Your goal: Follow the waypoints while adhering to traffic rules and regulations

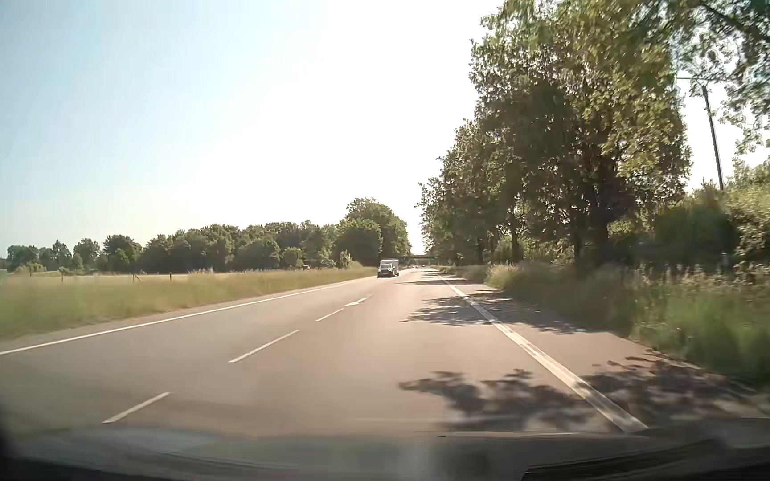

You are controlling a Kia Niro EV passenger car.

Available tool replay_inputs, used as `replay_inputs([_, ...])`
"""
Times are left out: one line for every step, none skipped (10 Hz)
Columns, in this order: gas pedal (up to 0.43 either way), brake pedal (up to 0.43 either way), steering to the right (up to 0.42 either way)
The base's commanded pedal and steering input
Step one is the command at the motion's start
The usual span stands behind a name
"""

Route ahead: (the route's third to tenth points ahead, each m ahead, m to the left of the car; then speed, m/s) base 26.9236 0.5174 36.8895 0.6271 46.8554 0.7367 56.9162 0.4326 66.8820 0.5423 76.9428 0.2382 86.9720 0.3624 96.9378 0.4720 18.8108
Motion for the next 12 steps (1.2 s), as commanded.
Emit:
replay_inputs([0.248, 0.006, 0.002])
replay_inputs([0.248, 0.006, 0.002])
replay_inputs([0.248, 0.006, 0.002])
replay_inputs([0.248, 0.006, 0.002])
replay_inputs([0.248, 0.006, 0.002])
replay_inputs([0.248, 0.006, 0.002])
replay_inputs([0.248, 0.006, 0.002])
replay_inputs([0.248, 0.006, 0.002])
replay_inputs([0.248, 0.006, 0.002])
replay_inputs([0.248, 0.006, 0.003])
replay_inputs([0.248, 0.006, 0.003])
replay_inputs([0.24, 0.006, 0.003])
